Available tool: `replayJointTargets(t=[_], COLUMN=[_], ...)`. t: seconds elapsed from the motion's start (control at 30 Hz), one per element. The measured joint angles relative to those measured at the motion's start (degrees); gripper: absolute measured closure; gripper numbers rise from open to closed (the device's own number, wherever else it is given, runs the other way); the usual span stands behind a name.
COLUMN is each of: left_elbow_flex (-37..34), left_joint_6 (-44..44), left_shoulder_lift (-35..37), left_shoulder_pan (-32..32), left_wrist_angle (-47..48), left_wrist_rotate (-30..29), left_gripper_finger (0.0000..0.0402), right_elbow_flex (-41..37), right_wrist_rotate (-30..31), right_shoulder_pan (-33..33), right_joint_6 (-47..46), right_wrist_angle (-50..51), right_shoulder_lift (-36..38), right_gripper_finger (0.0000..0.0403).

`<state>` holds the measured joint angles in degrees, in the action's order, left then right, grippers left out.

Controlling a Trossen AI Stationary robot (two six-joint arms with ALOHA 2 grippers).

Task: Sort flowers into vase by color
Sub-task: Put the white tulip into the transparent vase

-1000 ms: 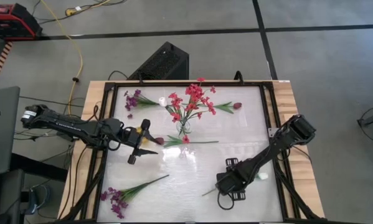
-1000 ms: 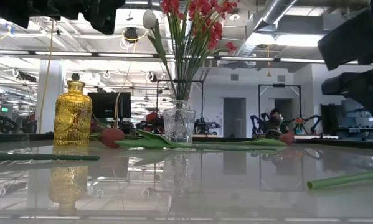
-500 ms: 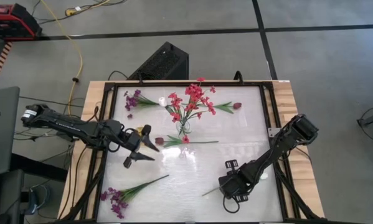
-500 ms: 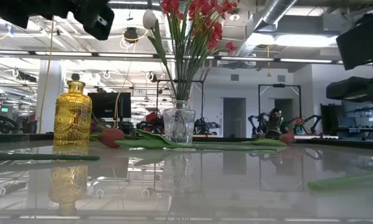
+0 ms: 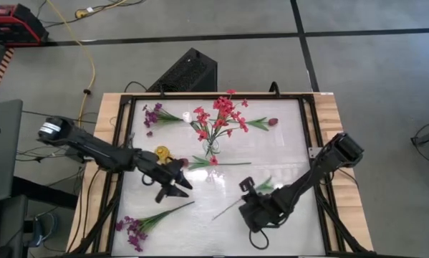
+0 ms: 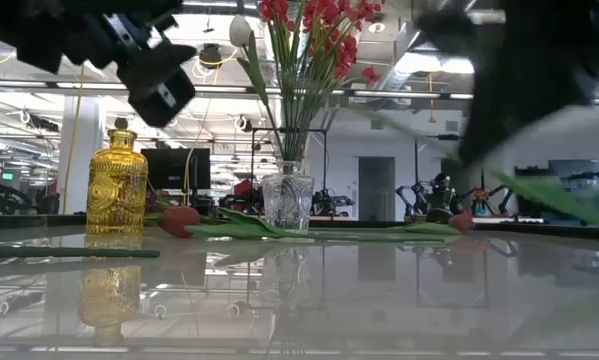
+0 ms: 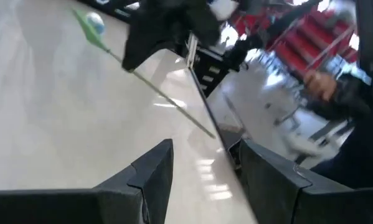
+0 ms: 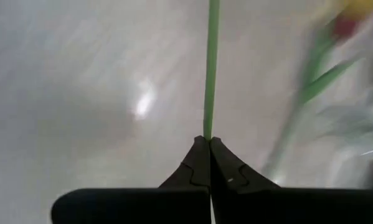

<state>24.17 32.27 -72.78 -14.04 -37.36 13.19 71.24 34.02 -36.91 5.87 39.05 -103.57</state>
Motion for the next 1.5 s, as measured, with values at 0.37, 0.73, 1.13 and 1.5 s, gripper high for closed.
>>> replayJointTargets(t=[0.37, 0.73, 1.13, 1.5], left_elbow_flex=[3.07, 12.96, 13.23, 13.23], left_joint_6=[26.48, 29.19, 28.42, 26.08], left_shoulder_lift=[-17.61, -28.04, -28.14, -28.12], left_shoulder_pan=[1.36, 1.38, 2.03, 2.12], left_wrist_angle=[-15.71, -16.16, -11.28, -11.18], left_wrist_rotate=[-0.41, 3.41, 2.10, 1.42], left_gripper_finger=[0.0228, 0.0228, 0.0268, 0.0367], right_elbow_flex=[0.90, 0.90, 0.88, 0.88], right_wrist_rotate=[15.15, 19.95, 20.48, 20.16], right_shoulder_pan=[1.56, 4.70, 4.83, 5.97], right_joint_6=[37.30, 48.03, 48.67, 48.65], right_wrist_angle=[-17.77, -23.03, -25.22, -26.53], right_shoulder_lift=[-1.32, -5.28, -5.51, -5.51], right_gripper_finger=[0.0387, 0.0386, 0.0385, 0.0385])
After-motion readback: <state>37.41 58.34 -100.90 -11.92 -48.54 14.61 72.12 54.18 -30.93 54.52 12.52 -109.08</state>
